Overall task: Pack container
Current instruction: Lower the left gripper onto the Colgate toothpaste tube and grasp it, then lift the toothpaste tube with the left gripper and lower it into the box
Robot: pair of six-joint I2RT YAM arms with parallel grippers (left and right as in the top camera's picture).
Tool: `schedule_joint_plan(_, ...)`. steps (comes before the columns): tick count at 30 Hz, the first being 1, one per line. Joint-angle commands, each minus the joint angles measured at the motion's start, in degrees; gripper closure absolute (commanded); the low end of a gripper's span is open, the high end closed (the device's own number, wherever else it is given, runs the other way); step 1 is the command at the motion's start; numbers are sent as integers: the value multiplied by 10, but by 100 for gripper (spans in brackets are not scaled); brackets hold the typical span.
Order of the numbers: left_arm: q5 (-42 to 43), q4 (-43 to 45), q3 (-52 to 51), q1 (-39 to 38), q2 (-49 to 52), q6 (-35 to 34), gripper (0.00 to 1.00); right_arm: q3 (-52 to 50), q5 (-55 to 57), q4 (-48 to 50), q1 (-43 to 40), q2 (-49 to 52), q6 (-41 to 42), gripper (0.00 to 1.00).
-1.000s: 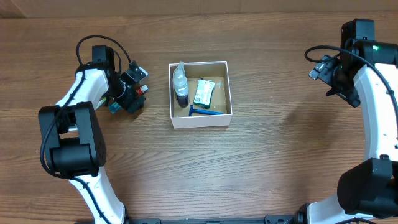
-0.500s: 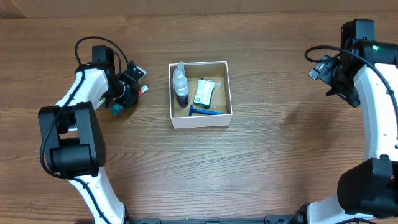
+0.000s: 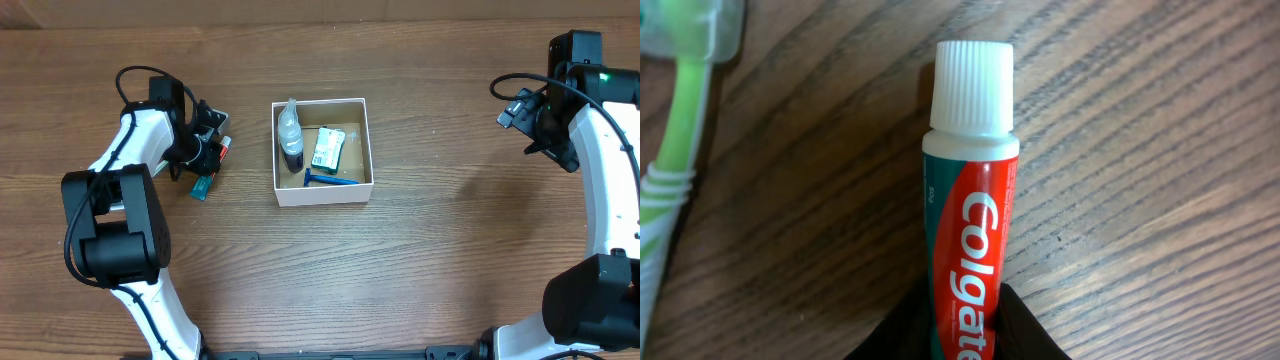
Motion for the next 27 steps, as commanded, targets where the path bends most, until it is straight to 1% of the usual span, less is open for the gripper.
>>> schedule_joint_plan(1, -1, -18, -1, -4, 15, -58, 78, 2, 0, 3, 0, -7, 2, 0)
schedule_joint_plan(3, -1, -34, 20, -4, 15, -67, 74, 2, 0, 3, 0, -7, 2, 0)
schedule_joint_plan(5, -1, -56, 53, -4, 15, -83, 74, 2, 0, 3, 0, -7, 2, 0)
schedule_joint_plan(8, -1, -102, 114, -4, 15, -97, 76, 2, 0, 3, 0, -7, 2, 0)
schedule_joint_plan(11, 0, -158, 192, -4, 15, -105, 82, 2, 0, 3, 0, -7, 2, 0)
schedule_joint_plan(21, 118, -313, 451, -7, 15, -108, 81, 2, 0, 3, 0, -7, 2, 0)
schedule_joint_plan(25, 135, -358, 532, -21, 15, -107, 81, 2, 0, 3, 0, -7, 2, 0)
schedule_joint_plan(27, 136, -387, 578, -40, 14, -91, 80, 2, 0, 3, 0, -7, 2, 0)
